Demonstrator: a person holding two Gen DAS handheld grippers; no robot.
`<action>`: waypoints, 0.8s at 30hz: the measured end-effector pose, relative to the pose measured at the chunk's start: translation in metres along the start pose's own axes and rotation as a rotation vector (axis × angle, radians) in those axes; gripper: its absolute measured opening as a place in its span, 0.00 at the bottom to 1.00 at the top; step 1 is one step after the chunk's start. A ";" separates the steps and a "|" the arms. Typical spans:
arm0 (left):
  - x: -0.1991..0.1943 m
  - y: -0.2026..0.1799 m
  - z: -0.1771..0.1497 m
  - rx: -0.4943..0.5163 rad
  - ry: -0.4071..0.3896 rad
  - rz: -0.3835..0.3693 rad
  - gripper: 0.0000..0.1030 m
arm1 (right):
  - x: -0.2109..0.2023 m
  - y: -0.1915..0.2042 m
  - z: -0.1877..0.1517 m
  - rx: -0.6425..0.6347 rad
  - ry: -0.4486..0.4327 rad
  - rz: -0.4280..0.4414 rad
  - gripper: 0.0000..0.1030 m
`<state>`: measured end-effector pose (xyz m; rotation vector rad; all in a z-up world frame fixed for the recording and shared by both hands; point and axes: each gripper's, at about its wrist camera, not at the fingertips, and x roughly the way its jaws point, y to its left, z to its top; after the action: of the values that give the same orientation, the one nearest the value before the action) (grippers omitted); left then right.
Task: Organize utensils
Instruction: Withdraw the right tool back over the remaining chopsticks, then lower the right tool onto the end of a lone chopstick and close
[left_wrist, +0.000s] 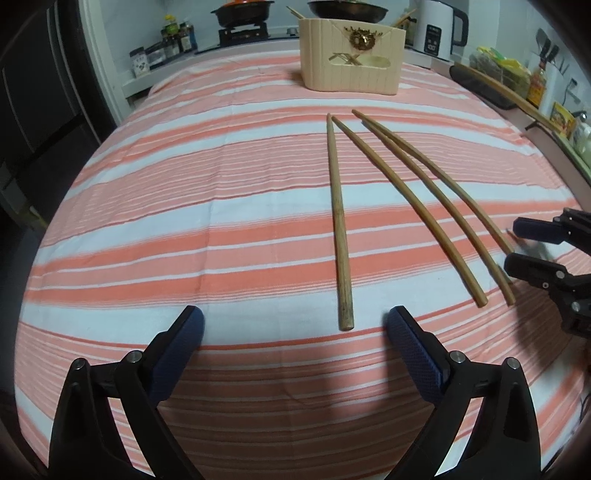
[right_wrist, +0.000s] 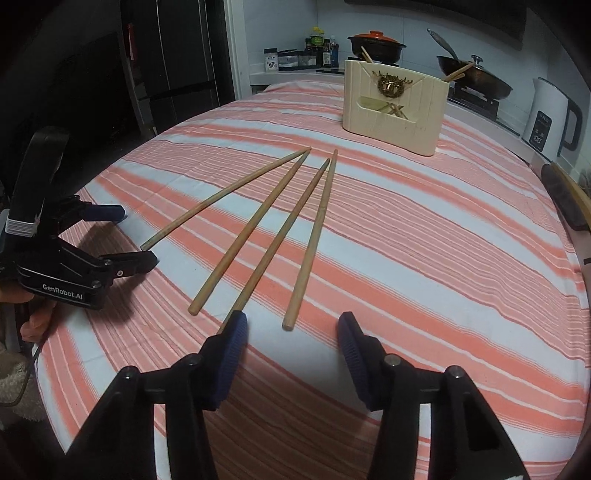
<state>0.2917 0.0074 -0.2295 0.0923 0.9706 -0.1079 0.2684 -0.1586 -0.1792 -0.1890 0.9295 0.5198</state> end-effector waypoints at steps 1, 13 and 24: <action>0.000 0.000 0.000 -0.005 -0.001 -0.012 0.90 | 0.001 0.000 0.001 -0.001 0.002 -0.001 0.45; -0.008 -0.016 0.002 0.027 -0.047 -0.042 0.08 | 0.007 -0.013 0.002 0.095 0.003 -0.041 0.07; -0.010 0.012 -0.004 -0.092 -0.045 0.071 0.06 | -0.017 -0.057 -0.023 0.194 0.029 -0.216 0.07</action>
<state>0.2843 0.0203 -0.2228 0.0399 0.9248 0.0001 0.2721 -0.2218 -0.1833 -0.1199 0.9686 0.2258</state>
